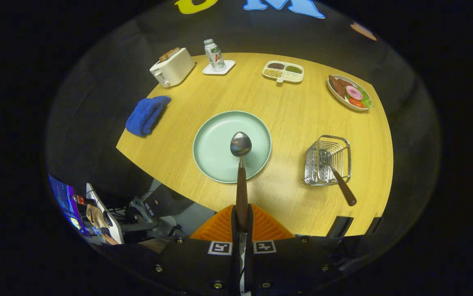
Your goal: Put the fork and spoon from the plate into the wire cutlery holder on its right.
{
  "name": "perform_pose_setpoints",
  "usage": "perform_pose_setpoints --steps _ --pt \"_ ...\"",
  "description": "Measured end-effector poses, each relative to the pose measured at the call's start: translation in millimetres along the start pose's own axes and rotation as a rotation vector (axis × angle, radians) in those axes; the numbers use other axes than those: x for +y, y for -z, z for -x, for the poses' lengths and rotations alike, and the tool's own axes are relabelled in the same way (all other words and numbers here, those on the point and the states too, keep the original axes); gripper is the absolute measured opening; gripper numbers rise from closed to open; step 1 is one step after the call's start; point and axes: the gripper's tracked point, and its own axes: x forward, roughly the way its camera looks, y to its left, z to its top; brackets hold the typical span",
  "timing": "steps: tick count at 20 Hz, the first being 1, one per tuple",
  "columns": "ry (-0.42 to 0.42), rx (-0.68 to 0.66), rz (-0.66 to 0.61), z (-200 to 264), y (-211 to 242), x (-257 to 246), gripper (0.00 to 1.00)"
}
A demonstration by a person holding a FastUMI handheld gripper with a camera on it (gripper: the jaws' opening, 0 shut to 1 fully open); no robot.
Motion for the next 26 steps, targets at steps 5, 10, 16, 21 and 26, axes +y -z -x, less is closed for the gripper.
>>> perform_pose_setpoints --steps 5,10,16,21,26 --pt "0.049 -0.014 -0.06 32 -7 -45 0.04" --pt "0.087 -0.01 -0.135 48 -1 -78 0.05" --pt "0.104 0.057 -0.186 50 12 -104 0.05" --pt "0.074 0.102 -0.261 38 10 -110 0.05" --pt "0.055 0.133 -0.307 26 6 -113 0.05"
